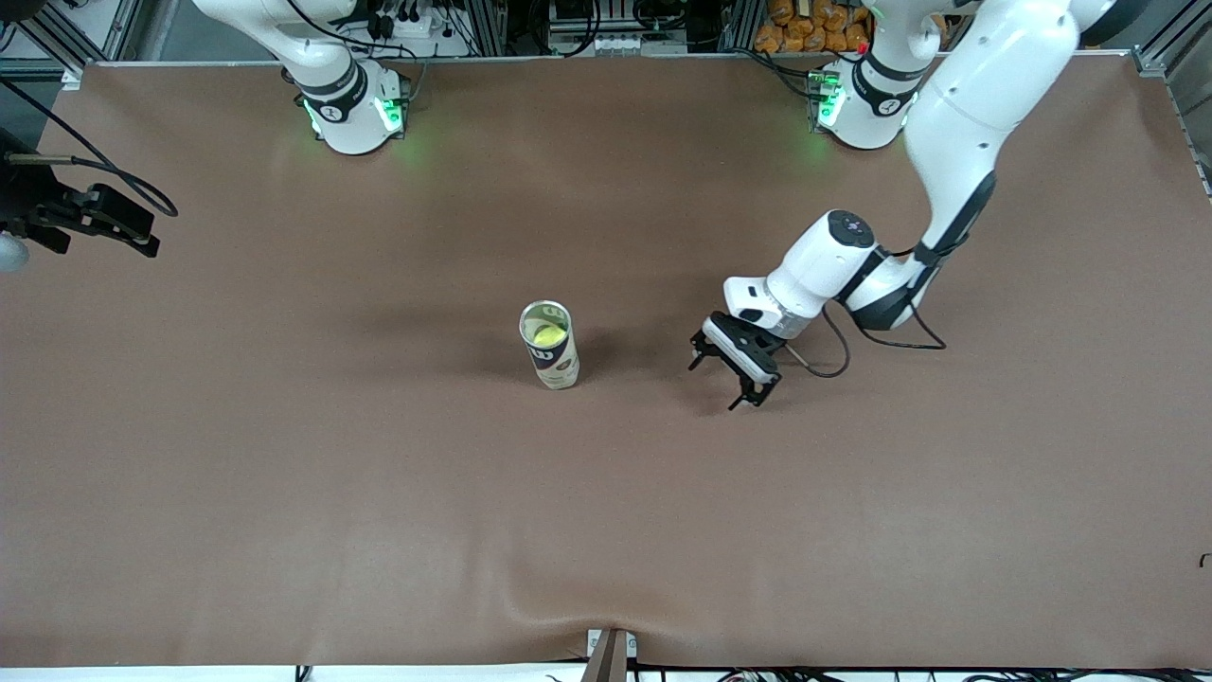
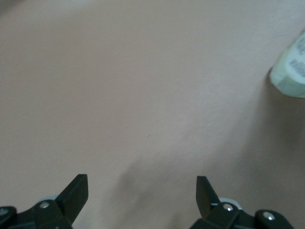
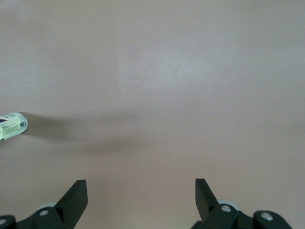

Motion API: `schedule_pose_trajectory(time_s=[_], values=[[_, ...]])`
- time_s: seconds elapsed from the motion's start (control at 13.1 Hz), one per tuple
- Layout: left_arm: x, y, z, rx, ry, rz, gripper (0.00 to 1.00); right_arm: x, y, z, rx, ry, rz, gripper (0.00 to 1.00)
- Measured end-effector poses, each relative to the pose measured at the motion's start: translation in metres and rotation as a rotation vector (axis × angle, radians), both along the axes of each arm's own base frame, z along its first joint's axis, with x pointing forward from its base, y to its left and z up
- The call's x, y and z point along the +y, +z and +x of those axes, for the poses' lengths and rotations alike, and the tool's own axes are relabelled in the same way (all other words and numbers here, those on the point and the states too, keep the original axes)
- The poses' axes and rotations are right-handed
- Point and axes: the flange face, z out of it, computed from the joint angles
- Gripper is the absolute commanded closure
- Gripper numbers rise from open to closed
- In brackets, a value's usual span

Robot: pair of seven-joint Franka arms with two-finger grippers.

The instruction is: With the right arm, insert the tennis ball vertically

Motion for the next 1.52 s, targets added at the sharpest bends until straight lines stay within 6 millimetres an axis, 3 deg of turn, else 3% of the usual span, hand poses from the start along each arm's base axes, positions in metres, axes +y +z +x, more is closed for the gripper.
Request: schedule_pose_trajectory(time_s=[0.38, 0.61, 0.91, 1.22, 1.52], values=[[0.053, 0.025, 0.037, 0.151, 0.111, 0.121, 0.0, 0.0, 0.0, 0.0, 0.0, 0.0, 0.0, 0.0], [0.078, 0.053, 0.064, 0.201, 0.16, 0.189, 0.0, 0.0, 0.0, 0.0, 0.0, 0.0, 0.001, 0.0], [0.132, 0.094, 0.081, 0.29, 0.22, 0.254, 0.0, 0.0, 0.0, 0.0, 0.0, 0.0, 0.001, 0.0], [0.156, 0.163, 0.109, 0.383, 0.289, 0.378, 0.0, 0.0, 0.0, 0.0, 0.0, 0.001, 0.002, 0.0], [0.201, 0.223, 0.131, 0.446, 0.397, 0.435, 0.0, 0.001, 0.0, 0.0, 0.0, 0.001, 0.003, 0.0]])
